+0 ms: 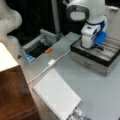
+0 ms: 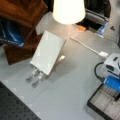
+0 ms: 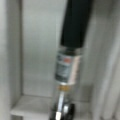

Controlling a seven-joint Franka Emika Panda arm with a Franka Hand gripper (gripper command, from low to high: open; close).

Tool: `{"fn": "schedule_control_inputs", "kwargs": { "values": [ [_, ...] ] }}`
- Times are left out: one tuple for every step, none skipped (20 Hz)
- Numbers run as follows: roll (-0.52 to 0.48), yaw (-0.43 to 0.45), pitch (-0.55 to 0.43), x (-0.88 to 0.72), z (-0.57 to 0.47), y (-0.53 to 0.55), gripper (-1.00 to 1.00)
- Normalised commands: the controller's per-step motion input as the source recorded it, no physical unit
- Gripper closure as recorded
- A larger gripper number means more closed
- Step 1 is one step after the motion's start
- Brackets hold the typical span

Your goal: Turn on the lamps. Open the box. Pick up the pen. Put it in the box.

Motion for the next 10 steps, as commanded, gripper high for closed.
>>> {"fn": "schedule_control_inputs", "kwargs": {
  "values": [
    [-0.159, 0.041, 0.261, 0.44, 0.45, -0.22, -1.0],
    [-0.147, 0.042, 0.276, 0.44, 0.45, -0.16, -1.0],
    [-0.133, 0.045, 0.289, 0.45, 0.46, -0.14, -1.0],
    [-0.122, 0.047, 0.296, 0.46, 0.46, -0.12, -1.0],
    [-0.114, 0.051, 0.299, 0.47, 0.46, -0.11, -1.0],
    [-0.11, 0.055, 0.298, 0.49, 0.45, -0.12, -1.0],
    [-0.107, 0.059, 0.299, 0.5, 0.45, -0.14, -1.0],
    [-0.105, 0.067, 0.299, 0.52, 0.45, -0.16, -1.0],
    [-0.102, 0.071, 0.302, 0.53, 0.45, -0.19, -1.0],
    [-0.101, 0.071, 0.302, 0.53, 0.43, -0.19, -1.0]
  ]
}}
